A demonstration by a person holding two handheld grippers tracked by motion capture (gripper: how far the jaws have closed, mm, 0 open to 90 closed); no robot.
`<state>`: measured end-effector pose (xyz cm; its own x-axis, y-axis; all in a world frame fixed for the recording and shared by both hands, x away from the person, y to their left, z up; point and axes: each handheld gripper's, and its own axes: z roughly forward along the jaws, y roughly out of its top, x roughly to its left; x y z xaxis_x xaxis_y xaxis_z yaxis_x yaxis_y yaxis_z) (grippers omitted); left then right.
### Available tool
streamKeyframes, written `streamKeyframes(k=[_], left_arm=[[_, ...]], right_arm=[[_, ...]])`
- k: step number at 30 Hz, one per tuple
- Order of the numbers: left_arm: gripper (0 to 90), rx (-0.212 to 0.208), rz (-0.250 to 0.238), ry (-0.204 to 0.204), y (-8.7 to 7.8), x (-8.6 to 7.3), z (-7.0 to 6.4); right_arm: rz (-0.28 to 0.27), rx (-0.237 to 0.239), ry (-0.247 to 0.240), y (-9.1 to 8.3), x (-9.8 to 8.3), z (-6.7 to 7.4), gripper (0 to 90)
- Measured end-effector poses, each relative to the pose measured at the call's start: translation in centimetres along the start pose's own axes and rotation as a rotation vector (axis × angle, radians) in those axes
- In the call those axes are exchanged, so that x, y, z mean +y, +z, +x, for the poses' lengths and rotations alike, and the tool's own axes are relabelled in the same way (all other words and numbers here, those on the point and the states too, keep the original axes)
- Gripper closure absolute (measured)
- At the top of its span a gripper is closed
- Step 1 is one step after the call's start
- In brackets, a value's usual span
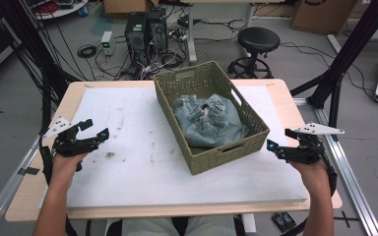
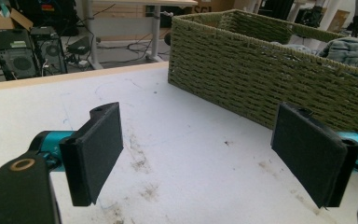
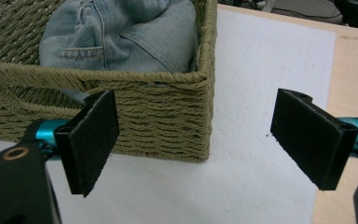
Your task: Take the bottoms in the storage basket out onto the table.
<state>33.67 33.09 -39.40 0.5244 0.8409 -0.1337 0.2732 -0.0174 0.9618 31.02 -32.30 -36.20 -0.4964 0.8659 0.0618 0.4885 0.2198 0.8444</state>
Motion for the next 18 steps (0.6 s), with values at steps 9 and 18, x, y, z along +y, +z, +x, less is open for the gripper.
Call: streamKeyframes(k=[9,18], left_arm=[[16.4,0.022,0.008,-0.003,0.2,0.0,0.1],[16.4,0.038,-0.002,-0.018,0.1,-0.1,0.6]], right_arm=[[-0.025,0.02,0.01,-0.4,0.2,0.2,15.2],[-0.093,0.103,-0.039,-0.6,2.5,2.7,15.2]])
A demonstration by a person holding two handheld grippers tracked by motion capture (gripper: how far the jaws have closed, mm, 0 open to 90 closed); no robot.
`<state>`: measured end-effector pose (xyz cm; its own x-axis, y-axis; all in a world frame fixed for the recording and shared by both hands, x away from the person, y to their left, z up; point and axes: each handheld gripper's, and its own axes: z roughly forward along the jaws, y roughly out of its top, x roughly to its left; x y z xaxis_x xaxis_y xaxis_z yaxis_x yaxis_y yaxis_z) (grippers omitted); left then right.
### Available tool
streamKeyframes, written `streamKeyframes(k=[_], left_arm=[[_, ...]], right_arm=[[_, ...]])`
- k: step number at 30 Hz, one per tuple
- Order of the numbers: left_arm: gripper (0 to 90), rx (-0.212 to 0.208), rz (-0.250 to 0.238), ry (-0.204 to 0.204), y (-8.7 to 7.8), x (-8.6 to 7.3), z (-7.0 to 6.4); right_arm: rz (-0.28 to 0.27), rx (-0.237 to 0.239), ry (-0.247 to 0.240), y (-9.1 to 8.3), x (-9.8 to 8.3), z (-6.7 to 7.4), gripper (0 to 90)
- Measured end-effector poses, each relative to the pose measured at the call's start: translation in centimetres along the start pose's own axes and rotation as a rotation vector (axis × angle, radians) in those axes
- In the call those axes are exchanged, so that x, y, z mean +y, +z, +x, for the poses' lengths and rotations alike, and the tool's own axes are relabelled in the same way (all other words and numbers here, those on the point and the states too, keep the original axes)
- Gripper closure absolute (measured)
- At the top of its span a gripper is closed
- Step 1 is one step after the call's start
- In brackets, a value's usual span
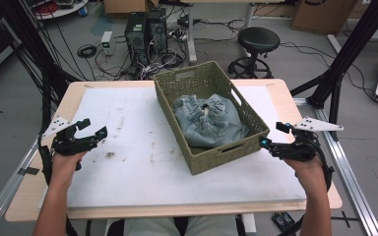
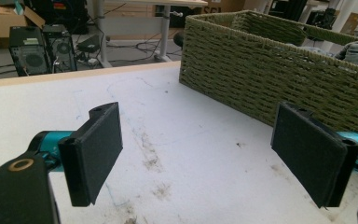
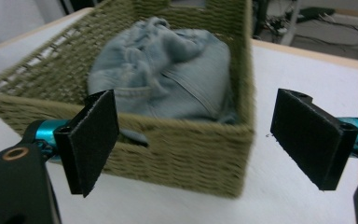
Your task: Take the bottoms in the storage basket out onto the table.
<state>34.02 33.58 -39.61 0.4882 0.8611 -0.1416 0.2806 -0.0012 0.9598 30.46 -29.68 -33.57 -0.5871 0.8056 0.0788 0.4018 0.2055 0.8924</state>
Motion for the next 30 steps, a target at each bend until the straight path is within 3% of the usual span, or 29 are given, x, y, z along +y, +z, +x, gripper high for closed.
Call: streamKeyframes(k=[2,3,8,13,17,18,19,23,24,28,29,30], left_arm=[[16.5,-0.004,-0.001,-0.002,0.1,0.0,0.0],[16.5,-0.007,-0.001,0.0,0.0,0.0,0.0],[16.7,-0.026,-0.032,-0.007,-0.6,0.3,-0.5],[16.7,-0.039,-0.037,-0.007,-0.6,0.4,-0.6],[16.8,-0.042,-0.033,-0.009,-0.6,0.4,-0.6],[16.7,-0.041,-0.033,-0.011,-0.6,0.3,-0.5],[16.7,-0.04,-0.032,-0.012,-0.6,0.3,-0.5],[16.7,-0.037,-0.033,-0.017,-0.6,0.3,-0.3],[16.7,-0.036,-0.033,-0.019,-0.6,0.3,-0.3],[16.7,-0.04,-0.035,-0.021,-0.6,0.2,-0.3],[16.7,-0.04,-0.035,-0.022,-0.6,0.2,-0.3],[16.7,-0.041,-0.036,-0.023,-0.6,0.2,-0.3]], right_arm=[[-0.001,0.007,-0.011,0.2,0.3,0.4,15.1],[0.003,0.018,-0.043,0.8,1.0,1.3,15.2],[-0.004,0.05,-0.067,2.2,2.4,2.7,15.2],[0.056,0.091,-0.102,4.7,4.9,3.6,15.2],[0.105,0.096,-0.119,7.0,6.3,3.9,15.1],[0.144,0.112,-0.144,8.5,7.1,4.3,15.2],[0.144,0.112,-0.144,8.5,7.1,4.3,15.2],[0.207,0.139,-0.211,11.3,8.3,5.5,15.2],[0.235,0.146,-0.224,12.6,8.8,5.8,15.2],[0.277,0.138,-0.231,14.6,9.3,5.9,15.2],[0.318,0.102,-0.233,15.7,9.4,5.5,15.2],[0.318,0.102,-0.233,15.7,9.4,5.5,15.2]])
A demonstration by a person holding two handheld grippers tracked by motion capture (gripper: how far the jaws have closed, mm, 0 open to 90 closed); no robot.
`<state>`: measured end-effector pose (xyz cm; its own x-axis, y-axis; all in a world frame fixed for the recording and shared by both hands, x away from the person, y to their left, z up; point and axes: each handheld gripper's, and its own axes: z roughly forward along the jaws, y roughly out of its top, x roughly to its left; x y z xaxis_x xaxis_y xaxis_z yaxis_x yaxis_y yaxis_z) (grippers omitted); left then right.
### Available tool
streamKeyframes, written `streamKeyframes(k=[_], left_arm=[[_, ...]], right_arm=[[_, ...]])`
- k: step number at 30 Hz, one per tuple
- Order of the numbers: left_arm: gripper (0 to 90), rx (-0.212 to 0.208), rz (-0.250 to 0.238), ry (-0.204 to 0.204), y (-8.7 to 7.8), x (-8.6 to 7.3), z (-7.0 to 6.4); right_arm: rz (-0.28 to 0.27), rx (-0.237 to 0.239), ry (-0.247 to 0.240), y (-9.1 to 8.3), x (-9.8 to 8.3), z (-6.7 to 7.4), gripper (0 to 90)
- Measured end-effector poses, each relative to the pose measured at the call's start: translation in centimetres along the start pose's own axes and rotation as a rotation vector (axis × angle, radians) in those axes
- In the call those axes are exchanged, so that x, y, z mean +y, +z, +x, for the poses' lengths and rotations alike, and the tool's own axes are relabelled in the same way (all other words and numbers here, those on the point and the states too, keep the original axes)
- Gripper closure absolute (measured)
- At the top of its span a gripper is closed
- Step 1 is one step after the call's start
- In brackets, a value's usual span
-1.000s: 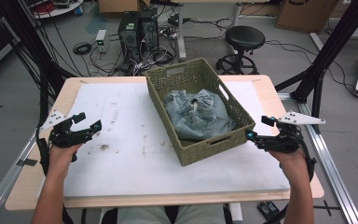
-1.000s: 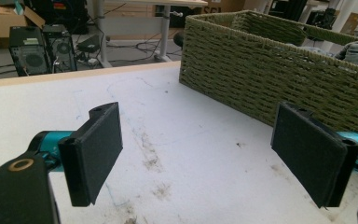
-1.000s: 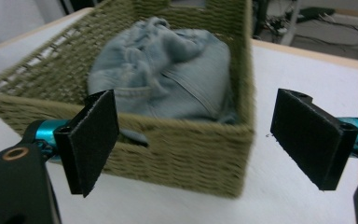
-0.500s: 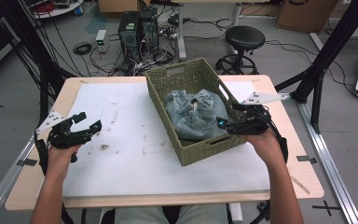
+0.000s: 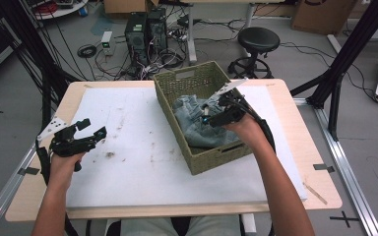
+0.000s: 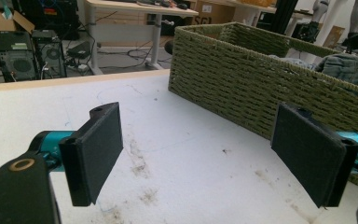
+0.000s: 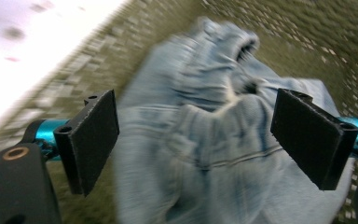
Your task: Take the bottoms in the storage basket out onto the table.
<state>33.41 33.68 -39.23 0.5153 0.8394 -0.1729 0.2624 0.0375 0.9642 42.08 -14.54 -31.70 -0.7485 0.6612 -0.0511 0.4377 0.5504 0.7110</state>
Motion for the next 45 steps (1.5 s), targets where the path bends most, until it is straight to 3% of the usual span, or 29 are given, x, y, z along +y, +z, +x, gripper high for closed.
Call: streamKeyframes(k=[3,7,9,13,18,22,23,24,26,27,28,30,31,36,42,43,45], left_arm=[[16.7,0.001,-0.003,-0.007,-0.1,0.0,0.1],[16.7,0.003,-0.005,-0.016,-0.1,-0.1,0.3],[16.7,0.005,-0.005,-0.019,-0.1,-0.2,0.4],[16.7,0.007,-0.01,-0.025,-0.1,-0.2,0.5],[16.7,0.01,-0.012,-0.027,-0.1,-0.2,0.6],[16.7,0.014,-0.008,-0.033,-0.1,-0.3,0.7],[16.8,0.013,-0.01,-0.035,0.0,-0.3,0.6],[16.8,0.013,-0.011,-0.035,0.0,-0.3,0.6],[17.0,0.012,-0.01,-0.034,0.0,-0.3,0.6],[17.1,0.012,-0.009,-0.034,0.0,-0.3,0.7],[17.1,0.015,-0.01,-0.035,-0.1,-0.3,0.7],[17.1,0.016,-0.01,-0.037,-0.1,-0.4,0.8],[17.1,0.017,-0.009,-0.038,-0.1,-0.4,0.8],[17.1,0.021,-0.012,-0.044,-0.2,-0.4,1.0],[17.1,0.021,-0.011,-0.051,-0.2,-0.6,1.1],[17.0,0.019,-0.011,-0.052,-0.2,-0.6,1.1],[17.3,0.017,-0.013,-0.053,-0.1,-0.6,1.0]], right_arm=[[0.06,-0.042,0.021,1.5,0.3,-1.0,15.2],[0.174,-0.159,0.057,3.5,-0.4,-3.0,15.6],[0.194,-0.136,0.108,4.4,-0.6,-3.7,15.7],[0.198,-0.082,0.158,6.2,-0.8,-4.6,15.6],[0.21,-0.051,0.187,7.3,-0.9,-4.8,17.4],[0.226,-0.016,0.155,8.2,-0.9,-4.7,27.2],[0.255,-0.005,0.129,8.6,-1.1,-4.6,38.6],[0.255,-0.005,0.129,8.6,-1.1,-4.6,38.6],[0.284,0.013,0.117,8.8,-1.1,-4.5,61.6],[0.29,0.016,0.12,8.7,-1.1,-4.5,69.0],[0.276,0.023,0.127,8.3,-1.0,-4.6,72.4],[0.196,-0.01,0.163,6.5,0.0,-5.3,75.1],[0.196,-0.01,0.163,6.5,0.0,-5.3,75.1],[0.025,-0.124,0.191,2.5,2.1,-6.6,75.9],[-0.112,-0.066,0.273,0.1,1.5,-7.8,75.8],[-0.127,-0.05,0.281,0.1,1.6,-7.8,75.8],[-0.103,-0.007,0.277,1.8,2.0,-7.2,75.6]])
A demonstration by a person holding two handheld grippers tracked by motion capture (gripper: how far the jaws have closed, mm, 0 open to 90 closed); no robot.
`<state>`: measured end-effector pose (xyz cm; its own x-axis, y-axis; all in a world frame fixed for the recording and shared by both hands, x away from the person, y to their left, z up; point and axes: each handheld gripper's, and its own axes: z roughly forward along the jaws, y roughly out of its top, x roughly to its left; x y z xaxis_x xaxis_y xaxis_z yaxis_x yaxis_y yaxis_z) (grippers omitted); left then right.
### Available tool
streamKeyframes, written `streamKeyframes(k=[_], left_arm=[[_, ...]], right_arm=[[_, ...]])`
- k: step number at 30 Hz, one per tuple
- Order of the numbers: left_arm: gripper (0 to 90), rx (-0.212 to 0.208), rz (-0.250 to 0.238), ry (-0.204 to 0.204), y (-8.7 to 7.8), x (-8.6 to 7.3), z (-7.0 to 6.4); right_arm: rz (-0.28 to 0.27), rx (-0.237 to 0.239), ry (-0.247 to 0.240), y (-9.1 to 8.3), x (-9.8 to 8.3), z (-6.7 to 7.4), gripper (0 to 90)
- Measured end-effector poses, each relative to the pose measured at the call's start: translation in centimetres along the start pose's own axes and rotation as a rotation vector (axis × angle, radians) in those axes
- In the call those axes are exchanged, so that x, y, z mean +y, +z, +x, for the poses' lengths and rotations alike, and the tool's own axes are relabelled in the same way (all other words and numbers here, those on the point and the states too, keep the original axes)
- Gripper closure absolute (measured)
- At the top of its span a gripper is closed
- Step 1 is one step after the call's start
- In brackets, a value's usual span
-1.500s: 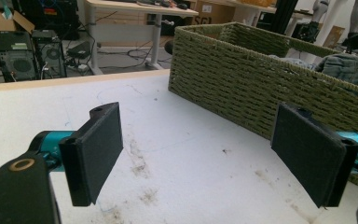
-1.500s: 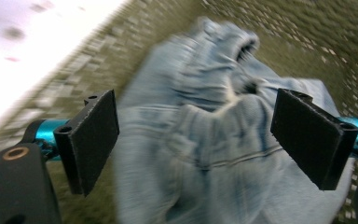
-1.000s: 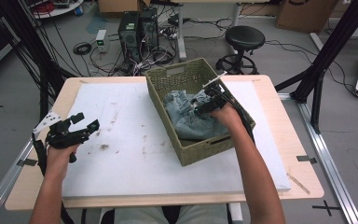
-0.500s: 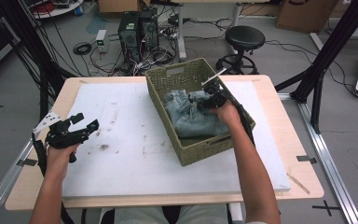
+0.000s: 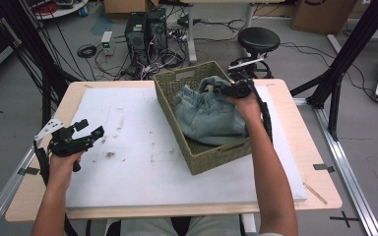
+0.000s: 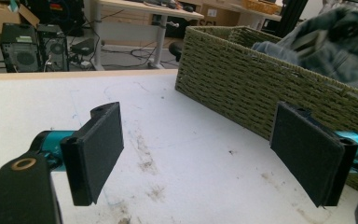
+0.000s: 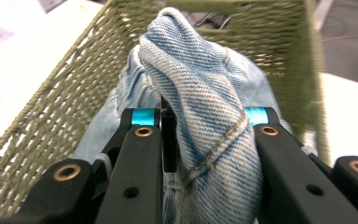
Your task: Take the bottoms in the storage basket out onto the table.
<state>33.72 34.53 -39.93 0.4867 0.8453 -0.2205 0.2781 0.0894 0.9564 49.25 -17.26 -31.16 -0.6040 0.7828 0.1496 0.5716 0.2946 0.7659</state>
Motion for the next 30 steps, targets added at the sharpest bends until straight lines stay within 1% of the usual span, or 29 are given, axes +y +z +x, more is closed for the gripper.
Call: streamKeyframes(k=[1,4,8,9,11,12,13,14,15,16,17,18,19,20,22,23,24,25,26,27,29,30], left_arm=[[17.3,-0.003,0.002,0.003,0.0,0.0,0.0],[17.4,-0.003,0.003,0.004,0.1,0.0,0.0],[17.4,0.0,-0.002,-0.001,0.0,0.0,0.2],[17.4,0.001,-0.005,-0.004,0.0,0.0,0.2],[17.4,0.001,-0.003,0.0,-0.1,0.0,0.2],[17.4,0.002,-0.007,-0.003,-0.2,0.0,0.2],[17.4,0.003,-0.008,-0.004,-0.2,0.0,0.2],[17.4,0.002,-0.007,-0.003,-0.2,0.0,0.2],[17.4,0.003,-0.009,-0.004,-0.2,0.0,0.2],[17.4,0.003,-0.007,-0.002,-0.3,0.0,0.2],[17.4,0.002,-0.007,-0.003,-0.3,0.0,0.2],[17.4,0.003,-0.006,-0.002,-0.3,0.0,0.2],[17.4,0.003,-0.008,-0.004,-0.3,0.0,0.2],[17.4,0.003,-0.008,-0.004,-0.3,0.0,0.2],[17.4,0.003,-0.009,-0.005,-0.3,0.0,0.2],[17.4,0.003,-0.007,-0.003,-0.3,0.0,0.2],[17.4,0.003,-0.008,-0.004,-0.3,0.0,0.1],[17.4,0.002,-0.008,-0.003,-0.3,0.0,0.1],[17.4,0.001,-0.008,-0.002,-0.3,0.0,0.1],[17.4,-0.001,-0.009,-0.003,-0.3,0.0,0.0],[17.4,-0.004,-0.005,0.001,-0.2,0.0,-0.1],[17.4,-0.004,-0.003,0.002,-0.2,0.0,-0.1]], right_arm=[[0.0,0.0,0.0,0.0,0.0,0.0,75.6],[0.042,0.026,-0.017,2.6,-0.1,1.1,75.1],[0.09,0.077,-0.052,5.7,-0.5,2.7,74.7],[0.101,0.089,-0.053,6.3,-0.6,3.0,74.4],[0.108,0.134,-0.042,7.2,-0.9,3.3,73.1],[0.124,0.2,-0.026,7.8,-1.1,3.4,64.8],[0.124,0.2,-0.026,7.8,-1.1,3.4,64.8],[0.121,0.221,-0.02,8.0,-1.2,3.5,55.3],[0.117,0.219,-0.019,8.0,-1.2,3.6,45.0],[0.115,0.191,-0.038,7.9,-1.2,3.7,39.8],[0.116,0.137,-0.073,7.7,-1.1,4.0,35.1],[0.123,0.036,-0.146,7.1,-1.0,4.3,24.2],[0.123,0.036,-0.146,7.1,-1.0,4.3,24.2],[0.126,0.006,-0.164,6.8,-1.0,4.4,21.3],[0.108,-0.032,-0.173,5.9,-1.0,4.3,20.9],[0.111,-0.054,-0.169,5.5,-1.1,4.1,20.9],[0.137,-0.087,-0.168,5.2,-1.2,3.9,20.9],[0.163,-0.105,-0.147,5.1,-1.3,3.7,20.7],[0.193,-0.106,-0.114,5.1,-1.4,3.5,20.7],[0.217,-0.088,-0.096,5.4,-1.6,3.4,20.7],[0.257,-0.04,-0.098,6.3,-1.9,3.3,20.0],[0.275,-0.011,-0.086,7.0,-2.1,3.3,18.8]])
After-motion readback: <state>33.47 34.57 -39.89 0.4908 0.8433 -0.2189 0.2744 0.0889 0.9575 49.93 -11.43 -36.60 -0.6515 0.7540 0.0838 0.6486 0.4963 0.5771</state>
